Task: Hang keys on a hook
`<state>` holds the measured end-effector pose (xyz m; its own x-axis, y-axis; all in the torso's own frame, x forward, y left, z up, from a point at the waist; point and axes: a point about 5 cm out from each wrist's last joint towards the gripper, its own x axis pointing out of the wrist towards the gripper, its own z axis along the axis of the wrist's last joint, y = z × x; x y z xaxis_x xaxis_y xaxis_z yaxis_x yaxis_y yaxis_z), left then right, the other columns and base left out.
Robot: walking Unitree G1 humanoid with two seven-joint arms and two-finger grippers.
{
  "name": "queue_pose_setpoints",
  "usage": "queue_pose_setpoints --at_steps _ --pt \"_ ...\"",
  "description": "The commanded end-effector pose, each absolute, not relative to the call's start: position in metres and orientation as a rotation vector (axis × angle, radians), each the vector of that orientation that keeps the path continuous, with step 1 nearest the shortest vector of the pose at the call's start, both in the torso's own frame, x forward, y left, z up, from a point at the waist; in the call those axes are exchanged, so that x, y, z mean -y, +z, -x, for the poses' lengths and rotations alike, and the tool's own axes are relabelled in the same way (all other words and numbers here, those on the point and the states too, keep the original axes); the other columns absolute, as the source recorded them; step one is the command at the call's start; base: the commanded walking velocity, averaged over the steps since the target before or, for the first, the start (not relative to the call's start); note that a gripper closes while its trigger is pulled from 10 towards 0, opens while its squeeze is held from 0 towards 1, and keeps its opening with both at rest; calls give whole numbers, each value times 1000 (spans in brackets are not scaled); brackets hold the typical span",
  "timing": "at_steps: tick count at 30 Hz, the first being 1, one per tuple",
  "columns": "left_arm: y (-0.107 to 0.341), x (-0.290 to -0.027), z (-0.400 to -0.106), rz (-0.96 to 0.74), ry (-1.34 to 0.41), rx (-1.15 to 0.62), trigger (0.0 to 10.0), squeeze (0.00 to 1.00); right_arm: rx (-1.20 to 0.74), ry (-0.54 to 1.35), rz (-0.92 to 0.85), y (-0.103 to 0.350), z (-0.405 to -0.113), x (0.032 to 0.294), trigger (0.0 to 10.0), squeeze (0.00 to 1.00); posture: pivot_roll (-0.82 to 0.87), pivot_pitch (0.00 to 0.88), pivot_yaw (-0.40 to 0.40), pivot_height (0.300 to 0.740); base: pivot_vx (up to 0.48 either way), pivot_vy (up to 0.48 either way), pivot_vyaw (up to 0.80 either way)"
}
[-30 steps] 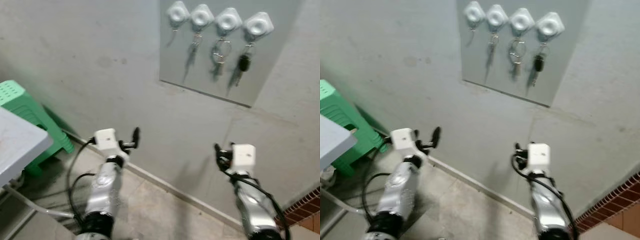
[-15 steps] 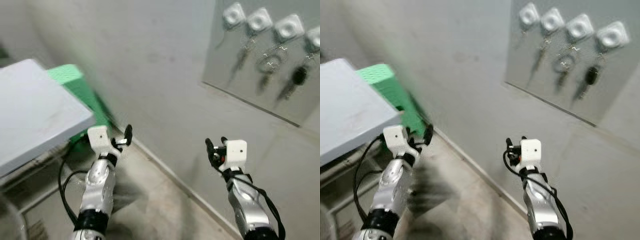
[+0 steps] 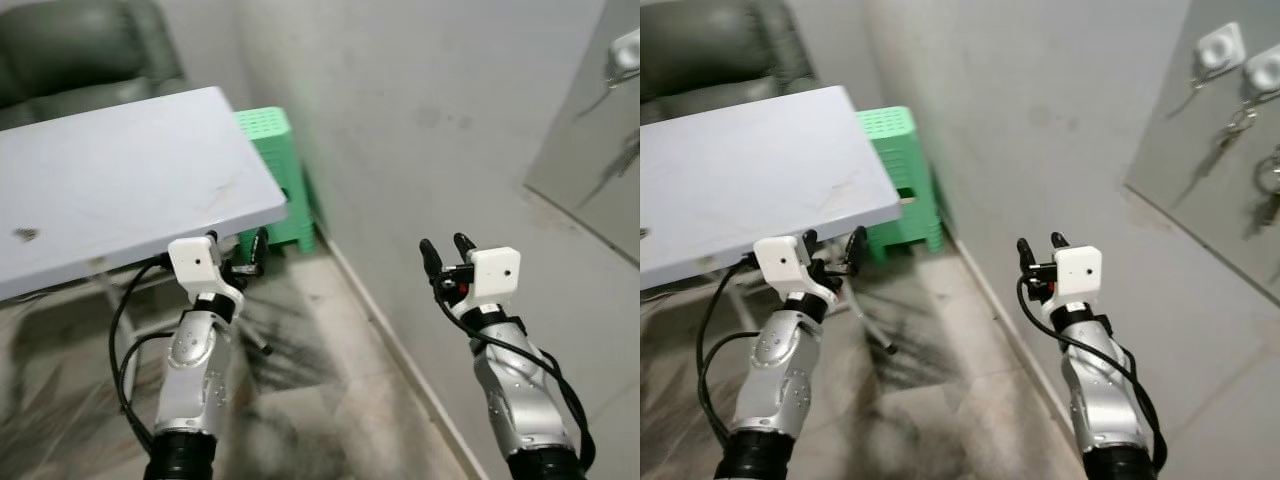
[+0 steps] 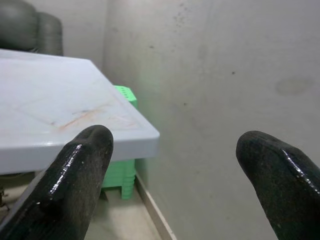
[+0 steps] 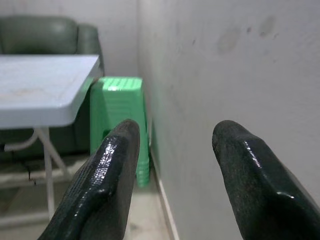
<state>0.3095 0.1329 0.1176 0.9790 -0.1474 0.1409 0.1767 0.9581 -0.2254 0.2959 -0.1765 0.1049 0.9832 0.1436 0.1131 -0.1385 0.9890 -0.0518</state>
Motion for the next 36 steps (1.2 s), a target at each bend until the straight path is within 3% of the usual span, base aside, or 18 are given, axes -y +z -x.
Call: queue_pose_setpoints --at_steps 1,14,27,36 --pt "121 -140 -310 217 -151 128 10000 0 141 158 28 113 -299 169 10000 0 -21 0 1 740 0 0 800" --pt "124 -139 -310 190 -155 126 10000 0 136 164 22 120 -300 169 10000 0 -20 0 -5 740 0 0 789" --pt "127 -140 -312 241 -139 114 10000 0 149 169 -19 124 -301 165 10000 0 -13 0 -3 740 0 0 0" --pt "126 -141 -312 255 -129 110 10000 0 157 175 -27 127 -301 164 10000 0 -13 0 -6 740 0 423 0"
